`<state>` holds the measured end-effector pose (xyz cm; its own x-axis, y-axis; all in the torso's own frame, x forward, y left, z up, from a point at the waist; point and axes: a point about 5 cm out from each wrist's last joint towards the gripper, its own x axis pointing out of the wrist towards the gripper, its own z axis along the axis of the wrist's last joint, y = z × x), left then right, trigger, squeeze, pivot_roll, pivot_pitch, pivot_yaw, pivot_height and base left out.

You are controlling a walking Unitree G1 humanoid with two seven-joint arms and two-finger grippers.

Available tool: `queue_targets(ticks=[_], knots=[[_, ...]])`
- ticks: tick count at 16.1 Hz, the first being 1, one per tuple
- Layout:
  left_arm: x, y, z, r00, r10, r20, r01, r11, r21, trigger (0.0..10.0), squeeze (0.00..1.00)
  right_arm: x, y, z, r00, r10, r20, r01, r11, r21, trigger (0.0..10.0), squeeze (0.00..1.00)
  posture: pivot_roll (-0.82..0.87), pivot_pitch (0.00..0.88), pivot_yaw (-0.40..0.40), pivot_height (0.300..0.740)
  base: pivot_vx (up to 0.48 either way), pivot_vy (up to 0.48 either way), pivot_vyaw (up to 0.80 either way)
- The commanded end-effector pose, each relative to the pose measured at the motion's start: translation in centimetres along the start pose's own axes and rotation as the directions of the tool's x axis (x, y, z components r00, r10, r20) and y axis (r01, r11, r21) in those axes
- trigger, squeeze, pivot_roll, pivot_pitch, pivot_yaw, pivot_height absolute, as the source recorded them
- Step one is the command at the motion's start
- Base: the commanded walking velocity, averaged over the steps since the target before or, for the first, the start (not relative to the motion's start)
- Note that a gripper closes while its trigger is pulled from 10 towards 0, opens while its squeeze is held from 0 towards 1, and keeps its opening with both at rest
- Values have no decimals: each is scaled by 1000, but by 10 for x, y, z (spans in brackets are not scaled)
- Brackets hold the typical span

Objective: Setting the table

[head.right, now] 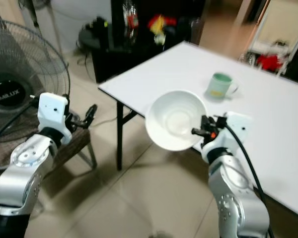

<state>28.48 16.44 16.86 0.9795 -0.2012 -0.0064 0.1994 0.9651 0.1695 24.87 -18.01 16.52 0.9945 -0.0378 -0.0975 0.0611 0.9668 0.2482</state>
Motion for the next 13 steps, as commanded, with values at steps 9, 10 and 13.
queue_targets(ticks=[9, 10, 13], knots=[[-4, 4, 2, 1000, -17, -3, 17, 1000, -19, 10000, 0, 3, 5, 4, 997, 72, -3, -72, 997, 30, 10000, 0, -78, 0, -64, 740, 178, 0, -388], [-4, 5, 2, 1000, -21, -4, 21, 1000, -18, 10000, 0, 3, 5, 2, 997, 71, -8, -71, 997, 32, 10000, 0, -78, 0, -61, 740, 352, 0, 0], [-2, 4, 3, 999, -33, -1, 33, 999, -11, 10000, 0, 3, 4, 3, 997, 74, -7, -74, 997, 35, 10000, 0, -83, 0, -53, 740, 355, 0, -533]])
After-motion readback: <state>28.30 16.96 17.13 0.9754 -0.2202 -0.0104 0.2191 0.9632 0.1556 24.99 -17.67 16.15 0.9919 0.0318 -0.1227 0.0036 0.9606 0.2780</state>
